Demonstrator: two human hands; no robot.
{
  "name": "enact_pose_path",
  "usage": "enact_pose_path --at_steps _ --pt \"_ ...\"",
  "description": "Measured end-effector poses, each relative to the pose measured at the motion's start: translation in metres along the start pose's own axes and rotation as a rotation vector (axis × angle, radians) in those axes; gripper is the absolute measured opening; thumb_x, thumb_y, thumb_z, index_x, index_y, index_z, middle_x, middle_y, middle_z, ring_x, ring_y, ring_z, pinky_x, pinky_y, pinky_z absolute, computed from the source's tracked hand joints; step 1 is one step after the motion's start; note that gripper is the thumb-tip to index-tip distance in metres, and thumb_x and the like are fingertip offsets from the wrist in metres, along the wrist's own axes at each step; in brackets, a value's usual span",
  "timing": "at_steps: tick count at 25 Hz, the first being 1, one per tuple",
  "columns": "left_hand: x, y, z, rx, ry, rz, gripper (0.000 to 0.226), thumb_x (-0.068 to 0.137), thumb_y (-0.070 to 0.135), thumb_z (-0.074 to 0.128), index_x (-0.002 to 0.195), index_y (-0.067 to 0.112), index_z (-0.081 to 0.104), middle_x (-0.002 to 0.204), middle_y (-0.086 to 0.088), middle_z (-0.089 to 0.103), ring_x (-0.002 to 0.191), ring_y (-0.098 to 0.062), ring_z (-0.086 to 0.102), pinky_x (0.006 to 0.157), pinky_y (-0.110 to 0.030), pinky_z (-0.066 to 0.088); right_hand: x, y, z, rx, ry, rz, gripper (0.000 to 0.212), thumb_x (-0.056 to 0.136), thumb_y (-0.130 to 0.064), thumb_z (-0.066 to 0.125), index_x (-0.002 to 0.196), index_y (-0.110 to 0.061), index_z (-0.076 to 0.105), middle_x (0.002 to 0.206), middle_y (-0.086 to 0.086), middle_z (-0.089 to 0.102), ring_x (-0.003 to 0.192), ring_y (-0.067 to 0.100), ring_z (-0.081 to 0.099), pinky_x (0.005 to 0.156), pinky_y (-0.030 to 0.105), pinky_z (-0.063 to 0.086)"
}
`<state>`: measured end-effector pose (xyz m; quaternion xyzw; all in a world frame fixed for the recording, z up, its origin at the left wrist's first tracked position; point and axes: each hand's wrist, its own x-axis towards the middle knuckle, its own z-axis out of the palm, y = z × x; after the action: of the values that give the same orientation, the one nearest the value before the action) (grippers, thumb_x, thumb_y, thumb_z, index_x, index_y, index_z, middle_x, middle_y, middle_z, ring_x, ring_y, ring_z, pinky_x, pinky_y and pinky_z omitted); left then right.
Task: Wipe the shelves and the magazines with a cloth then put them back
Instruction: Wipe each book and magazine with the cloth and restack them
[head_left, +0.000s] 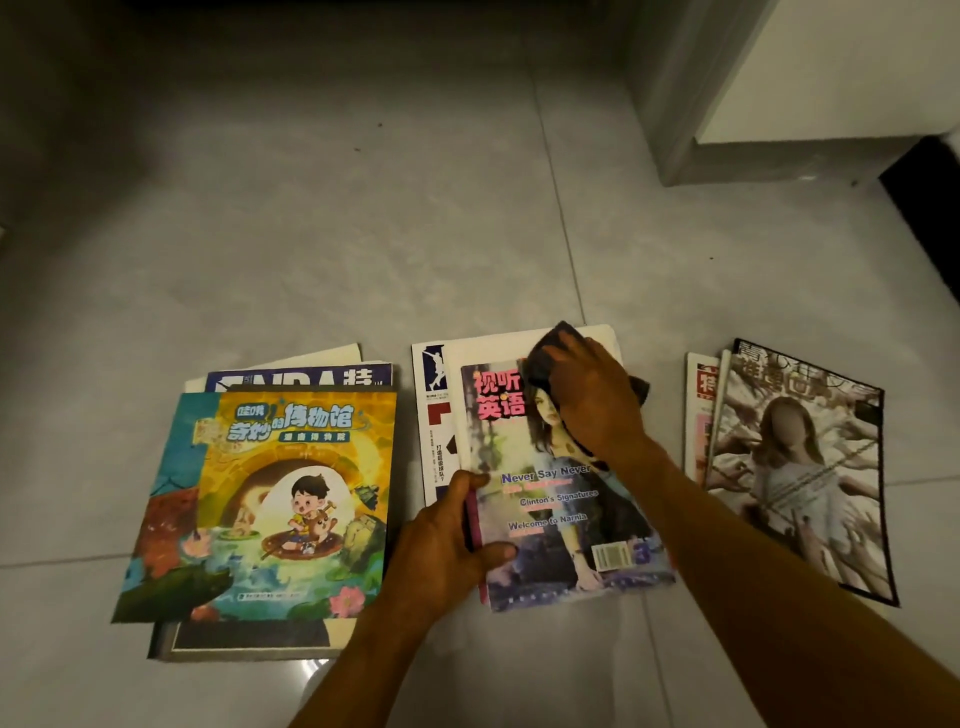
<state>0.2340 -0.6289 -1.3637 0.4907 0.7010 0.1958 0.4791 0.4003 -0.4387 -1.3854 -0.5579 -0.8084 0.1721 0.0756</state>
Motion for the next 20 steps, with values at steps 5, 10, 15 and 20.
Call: enact_pose_path --at_steps 5,10,15,20 --pt "0.001 0.001 0.002 0.025 -0.002 -0.007 0.069 0.071 0.045 0.078 0.123 0.048 0.032 0.121 0.014 0.063 0.108 -0.012 0.063 0.090 -0.033 0.055 -0.060 -0.067 0.010 -0.010 -0.088 -0.409 0.045 0.094 -0.023 0.056 0.139 -0.023 0.048 0.151 0.002 0.038 0.140 0.029 0.030 0.114 0.049 0.023" --pt "0.003 -0.001 0.003 0.027 0.010 -0.013 0.071 0.071 0.043 0.079 0.124 0.049 0.032 0.122 0.012 0.064 0.105 -0.013 0.065 0.085 -0.034 0.057 -0.008 0.023 -0.015 0.036 -0.002 -0.086 0.046 0.097 -0.031 0.043 0.140 -0.018 0.047 0.152 0.005 0.036 0.140 0.031 0.030 0.113 0.052 0.028" --pt "0.000 0.003 0.002 0.022 -0.003 -0.002 0.071 0.071 0.042 0.079 0.124 0.046 0.033 0.122 0.011 0.065 0.104 -0.012 0.065 0.084 -0.030 0.057 -0.090 0.022 -0.006 0.025 0.006 -0.065 0.048 0.100 -0.042 0.030 0.144 -0.026 0.040 0.156 -0.002 0.026 0.143 0.027 0.023 0.116 0.047 0.024" --pt "0.002 -0.003 0.004 0.013 0.025 0.002 0.071 0.069 0.046 0.080 0.124 0.046 0.035 0.120 0.013 0.065 0.104 -0.010 0.065 0.084 -0.030 0.057 -0.215 0.026 0.009 -0.062 0.020 -0.136 0.052 0.102 -0.045 0.008 0.139 -0.025 0.039 0.159 -0.009 0.016 0.146 0.020 0.012 0.115 0.035 0.019"
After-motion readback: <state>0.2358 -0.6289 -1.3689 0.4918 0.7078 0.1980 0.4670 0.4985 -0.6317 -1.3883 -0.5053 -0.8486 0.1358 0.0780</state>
